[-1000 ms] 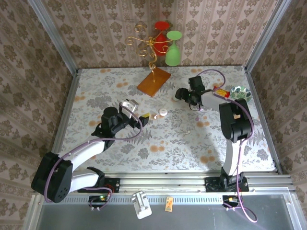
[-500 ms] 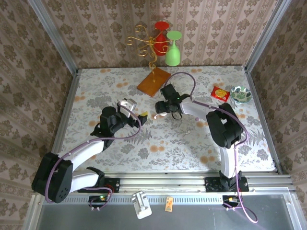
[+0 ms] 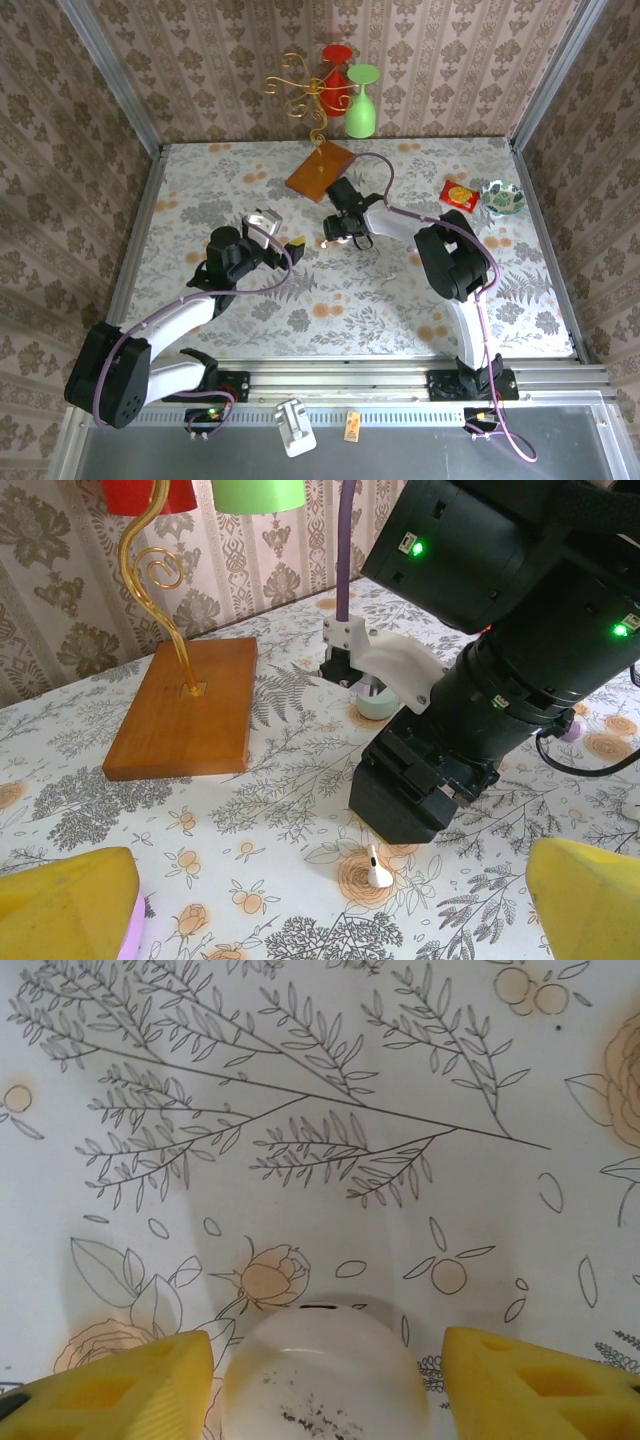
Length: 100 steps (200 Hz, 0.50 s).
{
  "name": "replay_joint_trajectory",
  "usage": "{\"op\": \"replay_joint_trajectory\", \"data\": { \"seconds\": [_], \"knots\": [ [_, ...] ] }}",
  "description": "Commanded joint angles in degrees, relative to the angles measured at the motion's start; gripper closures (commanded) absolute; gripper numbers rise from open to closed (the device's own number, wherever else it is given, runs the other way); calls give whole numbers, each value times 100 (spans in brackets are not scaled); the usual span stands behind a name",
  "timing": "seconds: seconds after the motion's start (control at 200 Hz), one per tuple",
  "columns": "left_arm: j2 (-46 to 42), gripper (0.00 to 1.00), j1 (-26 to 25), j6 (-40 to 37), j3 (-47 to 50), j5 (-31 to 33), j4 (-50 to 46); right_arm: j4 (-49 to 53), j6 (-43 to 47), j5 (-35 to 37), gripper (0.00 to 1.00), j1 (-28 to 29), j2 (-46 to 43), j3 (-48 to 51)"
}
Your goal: Insert the wireless bluetooth earbuds into the charging case
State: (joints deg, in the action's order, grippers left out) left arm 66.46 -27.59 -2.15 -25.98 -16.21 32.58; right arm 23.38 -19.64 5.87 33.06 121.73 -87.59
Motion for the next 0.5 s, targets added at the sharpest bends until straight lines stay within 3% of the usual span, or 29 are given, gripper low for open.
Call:
{"op": "replay_joint_trajectory", "data": {
  "seconds": [0.0,0.39,0.495],
  "knots": [
    [-107,0,51,135,65,41,144,186,39,-16,35,49,-18,44],
    [-122,0,55,212,93,39,205,355,74,178,37,122,-36,168],
    [-134,0,62,215,93,45,188,348,95,195,44,126,-44,205]
  ]
}}
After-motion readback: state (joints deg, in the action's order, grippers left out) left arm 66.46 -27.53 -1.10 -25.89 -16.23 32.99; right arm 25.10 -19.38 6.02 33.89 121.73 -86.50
